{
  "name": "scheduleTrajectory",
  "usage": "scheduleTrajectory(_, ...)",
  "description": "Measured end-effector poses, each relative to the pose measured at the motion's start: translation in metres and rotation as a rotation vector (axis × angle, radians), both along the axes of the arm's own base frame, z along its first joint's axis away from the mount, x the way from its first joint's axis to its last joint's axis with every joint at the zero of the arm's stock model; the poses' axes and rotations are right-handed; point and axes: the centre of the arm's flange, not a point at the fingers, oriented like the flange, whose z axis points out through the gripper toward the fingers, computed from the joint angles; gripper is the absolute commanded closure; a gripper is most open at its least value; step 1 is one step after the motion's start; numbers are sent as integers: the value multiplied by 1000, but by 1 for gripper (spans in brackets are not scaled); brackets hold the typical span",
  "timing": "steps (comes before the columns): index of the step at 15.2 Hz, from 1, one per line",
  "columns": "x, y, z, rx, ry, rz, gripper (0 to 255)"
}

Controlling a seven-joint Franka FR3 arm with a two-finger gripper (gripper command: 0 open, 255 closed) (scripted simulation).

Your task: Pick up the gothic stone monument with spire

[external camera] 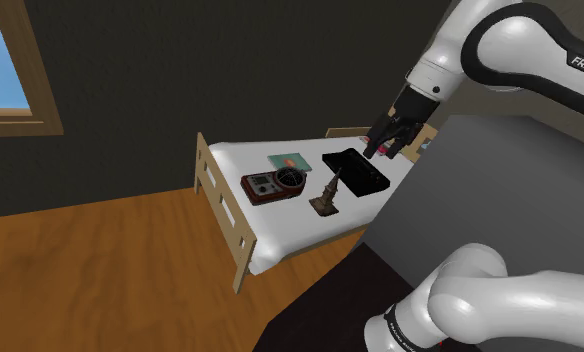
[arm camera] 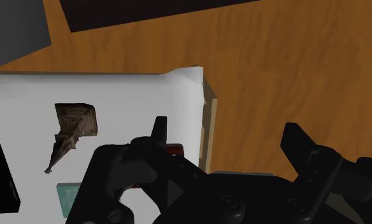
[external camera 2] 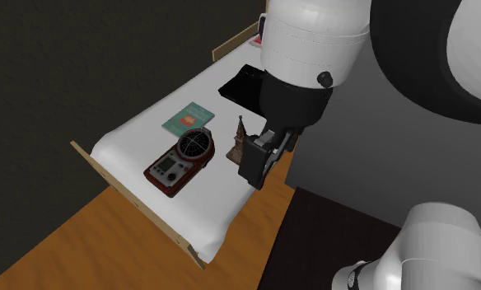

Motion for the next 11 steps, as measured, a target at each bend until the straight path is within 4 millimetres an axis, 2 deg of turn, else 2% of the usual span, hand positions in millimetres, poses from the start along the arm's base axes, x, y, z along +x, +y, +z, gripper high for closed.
scheduleTrajectory(2,1,-5,-5,-1,-1,0,0)
scheduleTrajectory(11,34,-65,-89,-27,-25,-3,0)
